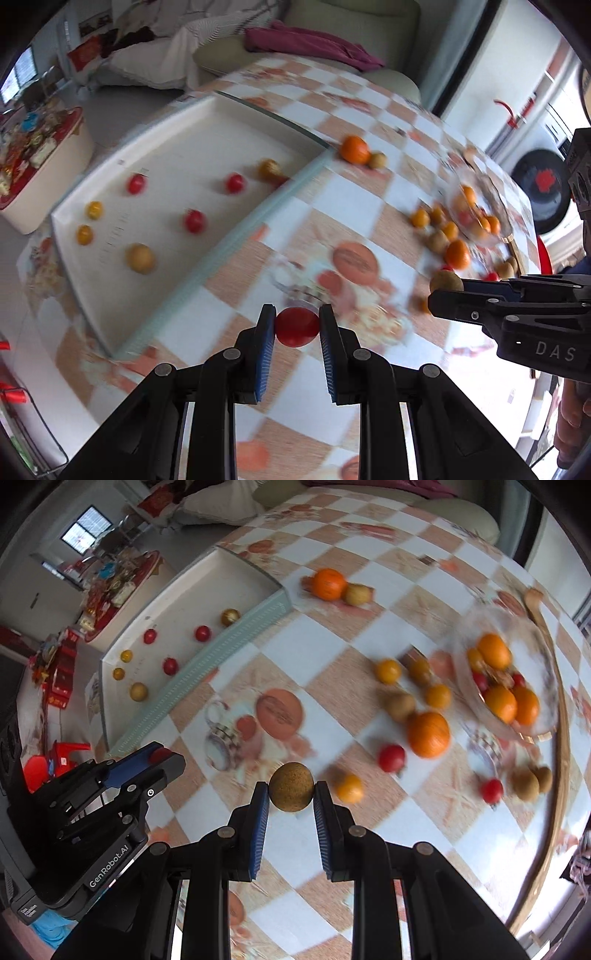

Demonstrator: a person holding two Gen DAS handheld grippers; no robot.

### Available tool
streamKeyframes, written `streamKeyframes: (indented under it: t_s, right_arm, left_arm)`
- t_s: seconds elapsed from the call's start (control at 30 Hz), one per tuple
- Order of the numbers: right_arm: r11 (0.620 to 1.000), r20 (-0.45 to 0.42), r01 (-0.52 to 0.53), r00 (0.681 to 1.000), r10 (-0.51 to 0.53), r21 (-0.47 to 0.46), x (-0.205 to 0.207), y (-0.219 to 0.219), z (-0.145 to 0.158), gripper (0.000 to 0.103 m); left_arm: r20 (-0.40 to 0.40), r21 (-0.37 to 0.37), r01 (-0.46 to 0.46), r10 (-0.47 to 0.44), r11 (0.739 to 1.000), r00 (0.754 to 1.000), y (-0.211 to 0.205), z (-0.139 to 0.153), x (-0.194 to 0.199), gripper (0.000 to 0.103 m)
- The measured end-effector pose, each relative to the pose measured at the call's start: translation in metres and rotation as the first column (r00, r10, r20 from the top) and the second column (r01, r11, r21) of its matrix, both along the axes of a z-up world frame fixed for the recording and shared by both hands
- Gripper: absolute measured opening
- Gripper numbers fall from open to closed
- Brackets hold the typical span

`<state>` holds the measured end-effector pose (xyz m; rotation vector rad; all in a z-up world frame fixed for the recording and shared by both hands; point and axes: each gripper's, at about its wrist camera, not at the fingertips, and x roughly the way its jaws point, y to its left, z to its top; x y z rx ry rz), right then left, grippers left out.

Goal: Organize fruits
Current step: 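Carry kiwi and red tomato into the white tray and open both tools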

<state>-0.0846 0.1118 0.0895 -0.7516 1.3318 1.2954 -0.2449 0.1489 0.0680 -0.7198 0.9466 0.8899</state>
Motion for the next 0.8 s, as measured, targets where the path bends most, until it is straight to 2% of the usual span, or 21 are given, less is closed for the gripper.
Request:
streamKeyframes:
  t_s: [0.4,0.6,0.8]
  right_arm:
    - [0.997,-0.012,-0.061,0.998,0.062,0.047,-0.049,0.095,0.008,0.027]
    - [0.996,-0.002,-0.062,0.998,0.062,0.058,-0.063,0.139,0.003,0.027]
    - [0.997,0.0,-0.062,0.998,0.062,0.055,-0.07,0.17,-0.004,0.027]
  left_arm:
    - [-0.055,0.092,-0.094,0.099,0.991,0.994,0.083,0.013,-0.057,0.025]
    - [-0.092,0.093,-0.116,0.125,0.989,0.988,0.117,0.0,-0.071,0.025]
    - [-0.098,0.07,-0.136,0.143,0.988,0.985,0.133,-0.012,-0.074,0.025]
